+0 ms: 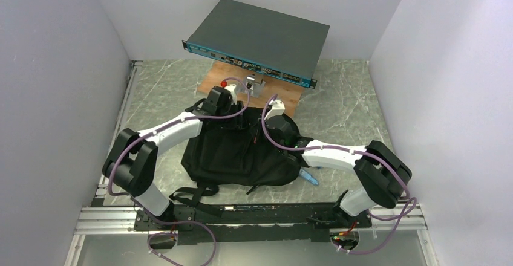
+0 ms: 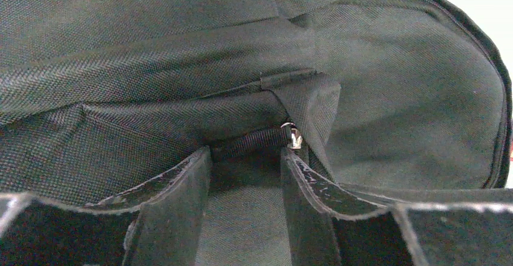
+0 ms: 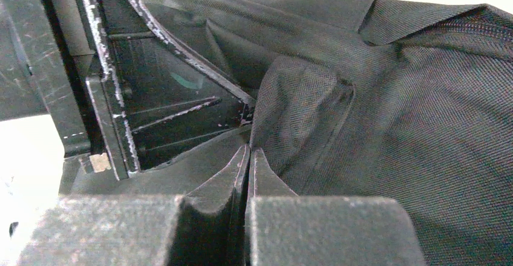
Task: Pack the student bag
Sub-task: Unzip the student bag at the center of the board.
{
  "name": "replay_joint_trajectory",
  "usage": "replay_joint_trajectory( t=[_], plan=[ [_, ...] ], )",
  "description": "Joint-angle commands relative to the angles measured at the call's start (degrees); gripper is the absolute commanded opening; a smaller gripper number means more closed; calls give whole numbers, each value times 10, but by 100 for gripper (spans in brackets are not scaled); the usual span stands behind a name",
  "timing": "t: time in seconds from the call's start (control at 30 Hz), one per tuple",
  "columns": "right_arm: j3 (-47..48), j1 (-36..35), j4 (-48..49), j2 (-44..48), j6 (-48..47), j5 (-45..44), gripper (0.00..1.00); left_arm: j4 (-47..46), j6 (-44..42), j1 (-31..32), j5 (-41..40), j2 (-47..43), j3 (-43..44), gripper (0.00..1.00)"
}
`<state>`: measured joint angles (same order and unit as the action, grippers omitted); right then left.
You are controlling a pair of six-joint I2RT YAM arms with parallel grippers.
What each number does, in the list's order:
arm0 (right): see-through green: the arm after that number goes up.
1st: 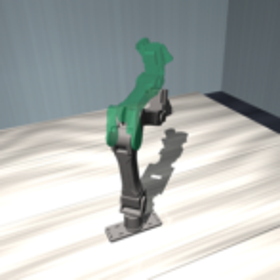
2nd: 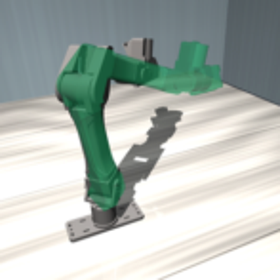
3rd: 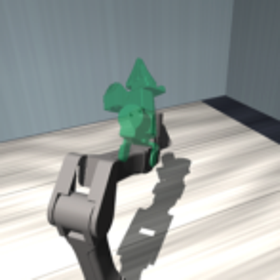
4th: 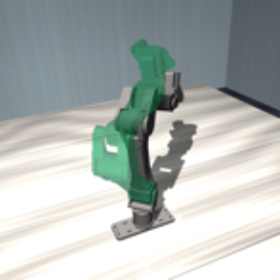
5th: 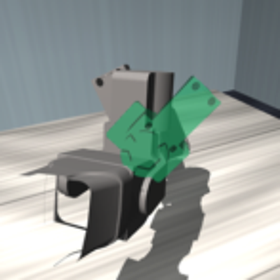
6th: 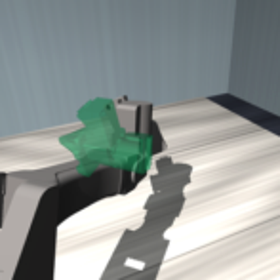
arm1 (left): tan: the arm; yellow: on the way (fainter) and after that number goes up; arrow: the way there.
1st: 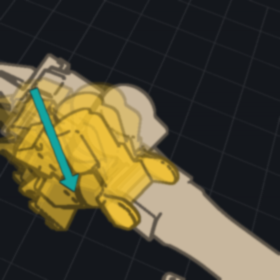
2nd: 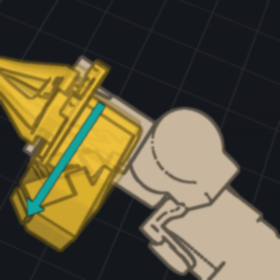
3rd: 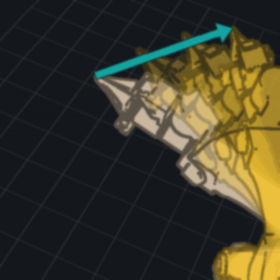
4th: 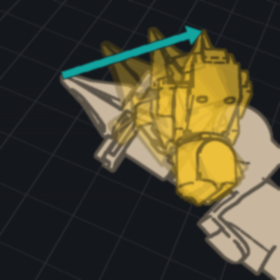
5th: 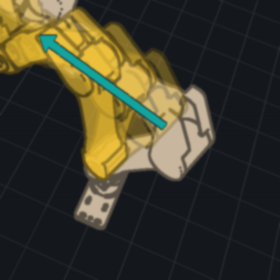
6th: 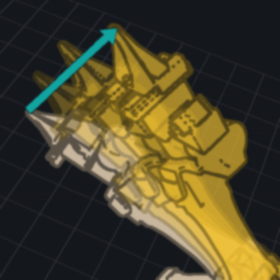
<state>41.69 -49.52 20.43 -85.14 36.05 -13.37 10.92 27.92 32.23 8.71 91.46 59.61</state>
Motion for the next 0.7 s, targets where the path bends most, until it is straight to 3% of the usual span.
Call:
replay_joint_trajectory(
  t=[0.0, 0.07, 0.2, 0.33, 0.67],
  plan=[
    [6, 2, 32, 25, -12, 6, 0, -35, -6, -1, -8, 26, 28, 52],
    [6, 2, 32, 25, -13, 3, 0, -38, -9, -1, 3, 33, 31, 50],
    [6, 4, 27, 27, -18, -2, 0, -69, -16, -1, 43, 22, 15, 19],
    [0, 7, 28, 31, -19, -7, 0, -104, -19, -1, 43, -17, -19, 0],
    [-18, 19, 28, 39, -17, -20, 0, -158, -1, -1, 54, -182, -152, 0]
  ],
)
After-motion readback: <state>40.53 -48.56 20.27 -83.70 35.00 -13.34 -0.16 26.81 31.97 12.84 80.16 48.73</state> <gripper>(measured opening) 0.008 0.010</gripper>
